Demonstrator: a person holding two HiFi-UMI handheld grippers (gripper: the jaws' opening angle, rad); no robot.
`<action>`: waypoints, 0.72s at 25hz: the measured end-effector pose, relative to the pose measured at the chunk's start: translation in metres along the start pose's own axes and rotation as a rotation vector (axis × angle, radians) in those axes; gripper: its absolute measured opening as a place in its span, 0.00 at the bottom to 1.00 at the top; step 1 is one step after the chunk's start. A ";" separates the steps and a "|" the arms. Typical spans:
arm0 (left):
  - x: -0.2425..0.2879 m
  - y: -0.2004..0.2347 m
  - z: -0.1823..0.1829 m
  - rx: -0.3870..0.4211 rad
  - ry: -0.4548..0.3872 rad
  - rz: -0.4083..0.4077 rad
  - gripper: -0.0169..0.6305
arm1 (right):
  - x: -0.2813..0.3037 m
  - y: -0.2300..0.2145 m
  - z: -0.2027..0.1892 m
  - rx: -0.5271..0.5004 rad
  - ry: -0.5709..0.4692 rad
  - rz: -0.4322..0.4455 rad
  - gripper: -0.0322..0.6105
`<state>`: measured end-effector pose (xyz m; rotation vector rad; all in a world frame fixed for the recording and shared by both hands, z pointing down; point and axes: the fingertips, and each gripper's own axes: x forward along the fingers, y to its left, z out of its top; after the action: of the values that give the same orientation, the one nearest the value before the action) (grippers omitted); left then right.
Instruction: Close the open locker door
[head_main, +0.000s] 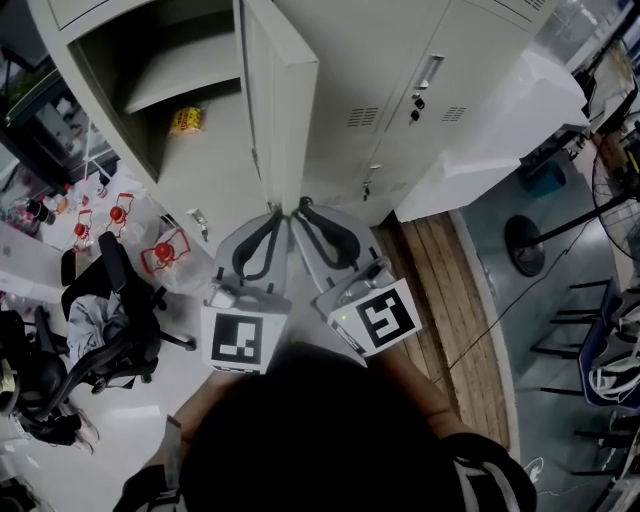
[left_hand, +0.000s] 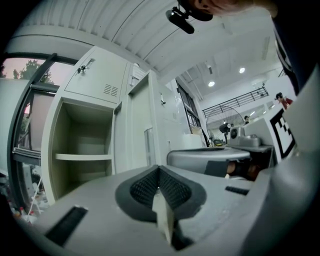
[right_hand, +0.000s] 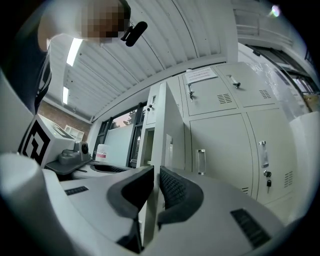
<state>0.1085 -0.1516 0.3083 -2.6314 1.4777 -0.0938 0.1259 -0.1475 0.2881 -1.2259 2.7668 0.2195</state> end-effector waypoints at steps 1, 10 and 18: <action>-0.001 0.001 0.000 0.004 0.002 0.005 0.03 | 0.001 0.002 0.000 0.001 0.000 0.005 0.13; -0.011 0.009 -0.005 -0.006 0.013 0.013 0.03 | 0.006 0.014 -0.001 0.005 -0.003 0.045 0.13; -0.018 0.012 -0.009 -0.024 0.026 -0.001 0.04 | 0.011 0.021 0.000 0.003 -0.009 0.075 0.13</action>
<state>0.0878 -0.1437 0.3153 -2.6600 1.4949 -0.1116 0.1028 -0.1414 0.2879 -1.1187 2.8071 0.2271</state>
